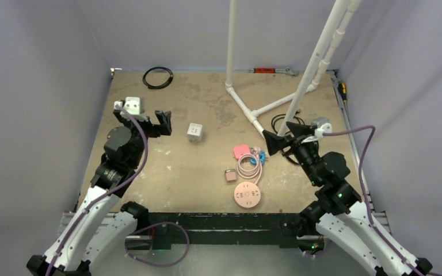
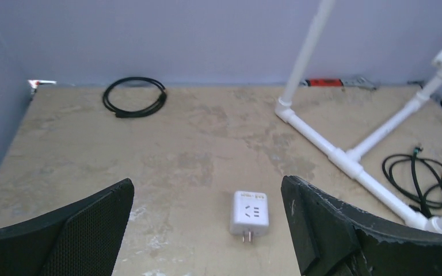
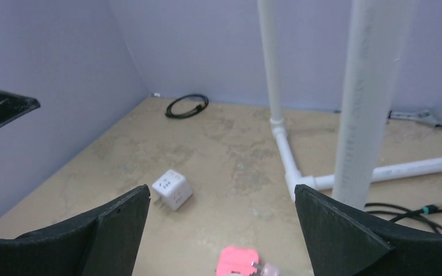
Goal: Pull the plug off the socket
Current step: Reset both arms
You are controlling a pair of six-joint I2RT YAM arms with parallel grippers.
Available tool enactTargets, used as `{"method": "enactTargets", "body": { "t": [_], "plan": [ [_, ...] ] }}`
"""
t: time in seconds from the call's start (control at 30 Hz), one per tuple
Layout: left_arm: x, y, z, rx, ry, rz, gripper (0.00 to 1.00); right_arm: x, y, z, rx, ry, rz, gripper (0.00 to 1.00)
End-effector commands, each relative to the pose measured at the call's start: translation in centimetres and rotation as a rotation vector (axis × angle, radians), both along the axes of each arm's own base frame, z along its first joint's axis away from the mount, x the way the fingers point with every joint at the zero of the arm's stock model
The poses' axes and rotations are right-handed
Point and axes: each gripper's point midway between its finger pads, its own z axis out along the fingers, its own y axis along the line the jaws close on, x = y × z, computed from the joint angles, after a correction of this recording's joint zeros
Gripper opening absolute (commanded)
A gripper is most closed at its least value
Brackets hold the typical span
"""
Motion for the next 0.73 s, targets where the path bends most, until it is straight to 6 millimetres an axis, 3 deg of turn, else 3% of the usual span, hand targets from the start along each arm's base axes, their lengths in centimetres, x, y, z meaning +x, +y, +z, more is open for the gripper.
{"method": "enactTargets", "body": {
  "t": [0.0, 0.23, 0.47, 0.7],
  "plan": [
    [-1.0, 3.4, 2.6, -0.057, -0.052, 0.165, 1.00, 0.2, -3.3, 2.3, 0.047, -0.096, -0.154, 0.99],
    [-2.7, 4.3, 0.7, 0.011, 0.003, 0.172, 1.00, 0.2, -5.3, 1.9, 0.053, -0.098, -0.249, 0.99],
    [-3.4, 4.8, 1.3, 0.027, -0.038, 0.167, 1.00, 0.0, -6.2, 2.4, 0.067, -0.116, -0.285, 0.99],
    [-3.2, 3.8, 0.9, 0.051, -0.022, 0.111, 1.00, 0.0, -6.3, 2.3, 0.066, -0.113, -0.291, 0.99]
  ]
}}
